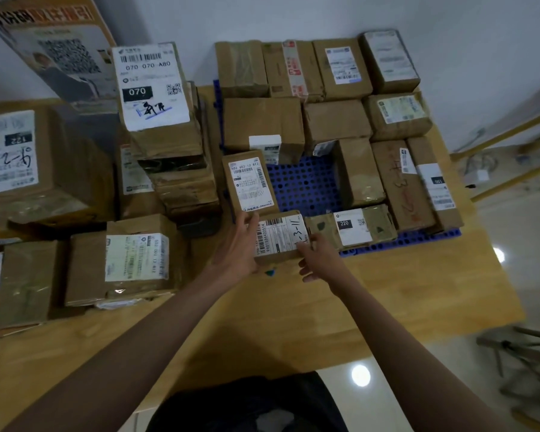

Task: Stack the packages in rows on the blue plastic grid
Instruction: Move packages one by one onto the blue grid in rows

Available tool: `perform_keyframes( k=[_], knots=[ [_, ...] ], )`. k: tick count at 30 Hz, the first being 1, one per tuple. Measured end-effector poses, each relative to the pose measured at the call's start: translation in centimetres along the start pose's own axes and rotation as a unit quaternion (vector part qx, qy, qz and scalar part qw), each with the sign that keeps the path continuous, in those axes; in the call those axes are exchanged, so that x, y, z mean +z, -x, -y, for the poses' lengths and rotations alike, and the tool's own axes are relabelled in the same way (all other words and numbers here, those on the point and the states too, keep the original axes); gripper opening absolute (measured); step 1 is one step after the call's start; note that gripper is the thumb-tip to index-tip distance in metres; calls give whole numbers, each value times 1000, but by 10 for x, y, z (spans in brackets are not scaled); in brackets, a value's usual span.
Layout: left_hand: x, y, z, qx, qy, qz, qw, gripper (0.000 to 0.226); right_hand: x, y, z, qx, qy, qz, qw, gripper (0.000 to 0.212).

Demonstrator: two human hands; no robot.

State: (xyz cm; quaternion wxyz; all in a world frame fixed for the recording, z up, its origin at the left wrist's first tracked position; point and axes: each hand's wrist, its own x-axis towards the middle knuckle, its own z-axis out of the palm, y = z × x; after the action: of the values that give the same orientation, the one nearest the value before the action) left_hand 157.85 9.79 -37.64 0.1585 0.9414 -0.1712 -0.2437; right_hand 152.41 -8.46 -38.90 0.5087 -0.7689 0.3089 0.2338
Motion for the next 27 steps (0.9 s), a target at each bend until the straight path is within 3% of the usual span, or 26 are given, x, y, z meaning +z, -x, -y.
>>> perform_keyframes(
  k=[11, 16, 27],
  knots=[
    [9, 2, 3, -15, 26, -28, 999, 130, -14, -9, 0, -10, 79, 28, 996, 39],
    [-6, -7, 7, -89, 119, 24, 989, 144, -18, 1, 2, -30, 78, 28, 996, 35],
    [-7, -21, 12, -54, 72, 56, 994, 134, -10, 8, -8, -53, 110, 31, 992, 33]
  ],
)
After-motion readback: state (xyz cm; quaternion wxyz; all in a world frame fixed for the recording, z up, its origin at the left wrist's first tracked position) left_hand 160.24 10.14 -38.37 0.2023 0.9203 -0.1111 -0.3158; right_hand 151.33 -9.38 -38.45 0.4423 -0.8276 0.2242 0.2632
